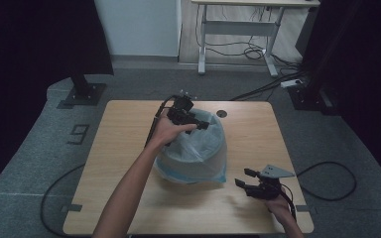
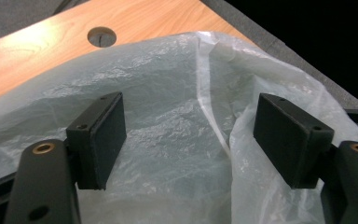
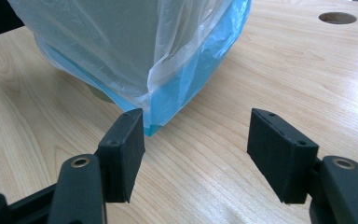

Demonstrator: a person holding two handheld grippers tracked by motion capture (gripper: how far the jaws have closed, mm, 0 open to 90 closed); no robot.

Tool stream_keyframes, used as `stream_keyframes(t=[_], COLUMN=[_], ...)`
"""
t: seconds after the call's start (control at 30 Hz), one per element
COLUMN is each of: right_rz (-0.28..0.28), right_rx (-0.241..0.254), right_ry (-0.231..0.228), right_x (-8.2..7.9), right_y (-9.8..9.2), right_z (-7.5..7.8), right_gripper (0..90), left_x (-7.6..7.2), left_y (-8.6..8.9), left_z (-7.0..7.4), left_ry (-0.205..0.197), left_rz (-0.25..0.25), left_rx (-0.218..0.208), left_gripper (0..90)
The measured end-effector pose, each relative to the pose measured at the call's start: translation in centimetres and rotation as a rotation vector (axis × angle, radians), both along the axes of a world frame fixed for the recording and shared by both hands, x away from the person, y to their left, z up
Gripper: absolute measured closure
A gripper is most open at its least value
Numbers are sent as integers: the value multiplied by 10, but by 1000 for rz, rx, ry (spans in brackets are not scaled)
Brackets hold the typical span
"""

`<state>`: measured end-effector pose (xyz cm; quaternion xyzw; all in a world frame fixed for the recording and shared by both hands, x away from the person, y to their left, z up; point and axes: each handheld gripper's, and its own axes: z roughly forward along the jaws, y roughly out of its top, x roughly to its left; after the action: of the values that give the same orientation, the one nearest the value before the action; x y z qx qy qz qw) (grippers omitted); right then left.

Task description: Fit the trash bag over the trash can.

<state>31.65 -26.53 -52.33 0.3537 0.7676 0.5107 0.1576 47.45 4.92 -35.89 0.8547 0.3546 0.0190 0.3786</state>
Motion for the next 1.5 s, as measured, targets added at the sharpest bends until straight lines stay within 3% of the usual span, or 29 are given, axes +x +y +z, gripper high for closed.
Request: stream_keyframes(t=[0.2,0.47,0.6,0.7,0.87,1.03,1.3,1.5], right_rz=[-8,-15,-13,-14,-16,-15,-13,-8], right_rx=[4,-2,-3,-5,-10,-13,-18,-26], right_ry=[0,5,5,7,6,6,13,16], right_x=[-1,0,-1,-1,-1,-1,-1,-1], right_y=[-4,-4,-4,-4,-4,-3,-1,1], right_z=[1,0,0,0,0,0,-1,-2], right_gripper=[355,356,356,357,357,357,356,357], left_x=[5,7,7,7,1,-11,-36,-51], left_y=[-10,-24,-28,-26,-15,0,17,16], left_z=[-10,-22,-26,-24,-11,5,16,14], left_ry=[36,47,54,49,10,-29,-33,-37], left_rz=[-18,-35,-36,-37,-20,-7,-44,-70], left_rx=[57,150,169,166,122,52,4,-1], left_gripper=[266,271,266,264,265,269,264,264])
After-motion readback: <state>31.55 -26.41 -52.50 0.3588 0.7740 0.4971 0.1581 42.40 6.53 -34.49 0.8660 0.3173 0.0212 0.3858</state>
